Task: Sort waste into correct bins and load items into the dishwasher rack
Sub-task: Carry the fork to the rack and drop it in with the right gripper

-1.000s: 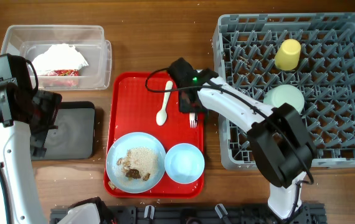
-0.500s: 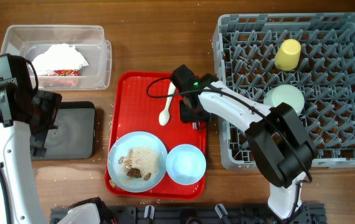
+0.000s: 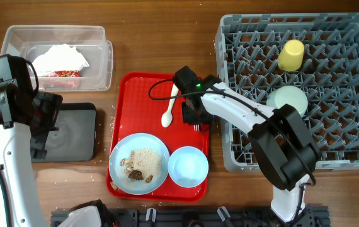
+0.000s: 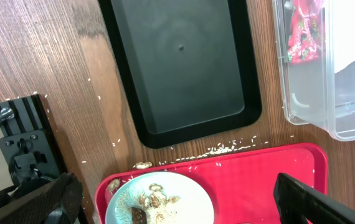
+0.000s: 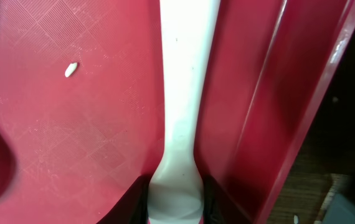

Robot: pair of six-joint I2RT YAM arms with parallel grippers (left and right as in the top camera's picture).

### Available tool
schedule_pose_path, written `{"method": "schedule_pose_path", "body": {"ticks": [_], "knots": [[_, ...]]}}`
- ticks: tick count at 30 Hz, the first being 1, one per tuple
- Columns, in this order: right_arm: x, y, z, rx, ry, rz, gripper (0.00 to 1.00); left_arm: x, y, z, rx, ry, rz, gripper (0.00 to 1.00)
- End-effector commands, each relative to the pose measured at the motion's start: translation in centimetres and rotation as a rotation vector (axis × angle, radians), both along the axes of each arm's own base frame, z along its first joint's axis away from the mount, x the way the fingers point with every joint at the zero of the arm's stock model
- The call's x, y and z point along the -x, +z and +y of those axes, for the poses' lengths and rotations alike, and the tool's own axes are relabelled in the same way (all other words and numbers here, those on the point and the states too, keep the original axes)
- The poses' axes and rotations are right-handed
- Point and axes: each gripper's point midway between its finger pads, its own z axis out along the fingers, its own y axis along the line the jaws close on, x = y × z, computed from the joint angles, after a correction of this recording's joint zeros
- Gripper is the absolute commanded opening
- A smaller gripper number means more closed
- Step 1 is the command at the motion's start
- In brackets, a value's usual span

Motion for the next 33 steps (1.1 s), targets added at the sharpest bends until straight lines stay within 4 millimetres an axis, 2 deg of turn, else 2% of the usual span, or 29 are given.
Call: {"method": "schedule_pose_path", "body": {"ticks": [1,4,7,12,15,19,22,23,27,29,33], "knots": [[-0.8,1.1,0.7,-0.036,-0.007,-0.016,0.14,0.3,0.1,0.3,-0.014,0.023,0.000,1.00],[-1.5,1.9,0.9,-0.045,-0.009,-0.030,0.14,0.3,0.1,0.3,-0.014,0.023,0.000,1.00],[-3.0,3.5,0.8,-0.060,-0.028,-0.053,0.08,0.3,0.1,0.3,-0.014,0.023,0.000,1.00],[-6.6,7.4,0.0,-0.089,-0.025,-0.122,0.06,0.3,0.1,0.3,-0.014,0.023,0.000,1.00],[-9.5,10.7,-2.1,-0.100,-0.045,-0.186,0.06,0.3,0.1,0.3,-0.014,0.023,0.000,1.00],[-13.1,14.5,-7.4,-0.111,-0.092,-0.292,0.13,0.3,0.1,0.3,-0.014,0.023,0.000,1.00],[-14.2,15.0,-11.1,-0.081,-0.037,-0.316,0.13,0.3,0.1,0.3,-0.014,0.024,0.000,1.00],[-14.8,14.9,-13.6,-0.062,-0.048,-0.317,0.14,0.3,0.1,0.3,-0.014,0.023,0.000,1.00],[-14.9,14.9,-13.9,-0.058,-0.036,-0.319,0.19,0.3,0.1,0.3,-0.013,0.023,0.000,1.00],[-14.8,14.8,-13.9,-0.056,-0.036,-0.315,0.28,0.3,0.1,0.3,-0.014,0.023,0.000,1.00],[-14.4,14.7,-13.3,-0.092,-0.028,-0.296,0.29,0.3,0.1,0.3,-0.014,0.023,0.000,1.00]]}}
